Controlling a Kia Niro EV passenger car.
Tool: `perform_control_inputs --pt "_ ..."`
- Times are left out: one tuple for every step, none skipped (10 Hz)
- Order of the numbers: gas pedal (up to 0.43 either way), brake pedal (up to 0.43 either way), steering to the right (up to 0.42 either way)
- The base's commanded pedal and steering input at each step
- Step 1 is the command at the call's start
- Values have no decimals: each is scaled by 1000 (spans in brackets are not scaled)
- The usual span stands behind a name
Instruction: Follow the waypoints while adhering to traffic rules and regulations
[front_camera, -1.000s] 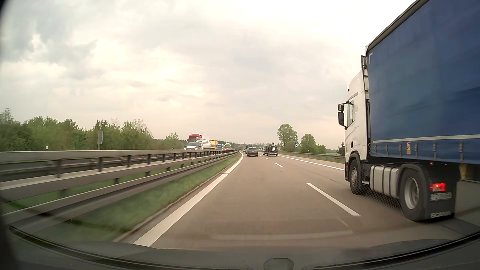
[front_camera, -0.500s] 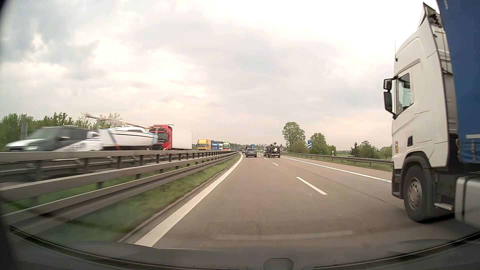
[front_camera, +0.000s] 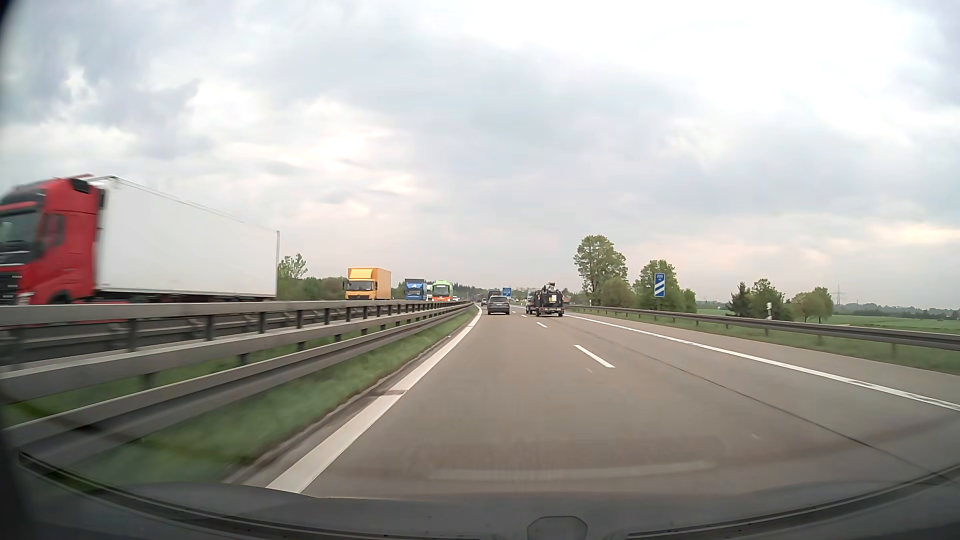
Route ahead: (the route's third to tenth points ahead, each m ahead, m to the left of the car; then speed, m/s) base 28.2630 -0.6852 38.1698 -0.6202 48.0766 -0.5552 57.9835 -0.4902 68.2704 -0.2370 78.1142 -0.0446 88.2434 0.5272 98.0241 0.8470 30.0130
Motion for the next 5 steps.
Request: perform_control_inputs --pt "280 0 -2" --pt "280 0 -2" --pt "287 0 -2" --pt "287 0 -2" --pt "287 0 -3"
